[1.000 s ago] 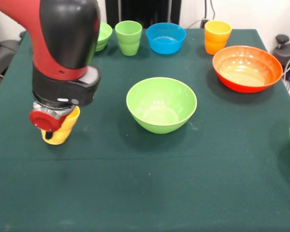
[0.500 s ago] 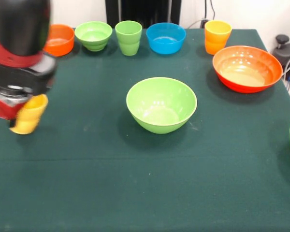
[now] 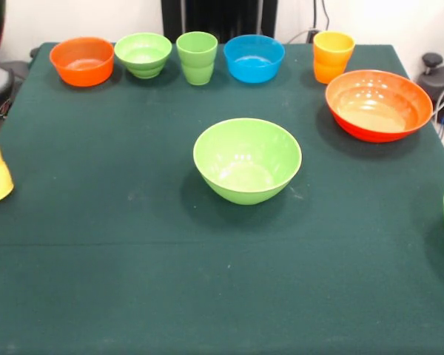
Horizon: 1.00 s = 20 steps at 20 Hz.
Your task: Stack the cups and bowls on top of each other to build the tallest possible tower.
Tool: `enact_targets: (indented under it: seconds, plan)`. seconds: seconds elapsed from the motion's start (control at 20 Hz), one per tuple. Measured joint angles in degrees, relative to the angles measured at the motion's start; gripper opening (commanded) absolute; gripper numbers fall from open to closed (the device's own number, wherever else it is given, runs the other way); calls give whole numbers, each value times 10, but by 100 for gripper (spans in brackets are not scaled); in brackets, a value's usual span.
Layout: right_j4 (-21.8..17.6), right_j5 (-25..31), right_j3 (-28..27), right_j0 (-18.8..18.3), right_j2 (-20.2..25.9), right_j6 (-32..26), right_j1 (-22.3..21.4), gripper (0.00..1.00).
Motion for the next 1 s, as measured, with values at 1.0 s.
enact_targets:
  seconds: [1.0]
  plan:
    - [49, 0, -64, 41, -71, 0, 43, 100]
